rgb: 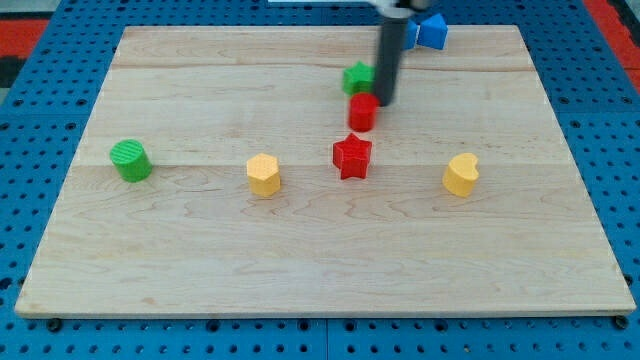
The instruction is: Slide the yellow heart slightly upward to parallel right of red star
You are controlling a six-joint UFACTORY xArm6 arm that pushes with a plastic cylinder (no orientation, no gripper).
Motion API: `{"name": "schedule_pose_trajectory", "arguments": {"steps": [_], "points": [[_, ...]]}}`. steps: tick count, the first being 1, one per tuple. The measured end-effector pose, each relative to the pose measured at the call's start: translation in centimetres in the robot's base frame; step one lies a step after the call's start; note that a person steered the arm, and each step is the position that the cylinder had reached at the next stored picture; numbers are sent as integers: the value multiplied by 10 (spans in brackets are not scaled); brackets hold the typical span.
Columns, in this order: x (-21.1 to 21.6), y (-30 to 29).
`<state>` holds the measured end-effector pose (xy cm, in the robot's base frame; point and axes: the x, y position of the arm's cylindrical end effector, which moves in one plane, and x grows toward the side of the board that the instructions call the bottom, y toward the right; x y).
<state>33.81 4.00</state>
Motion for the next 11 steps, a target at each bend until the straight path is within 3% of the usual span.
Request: {"name": "schedule_pose_trajectory", "arguments": {"steps": [1,3,4,5,6,7,8,9,11], "points": [[2,-2],[26,151],[105,181],[184,155],[194,79],[150,66],[90,107],[73,117],[145,94]]}}
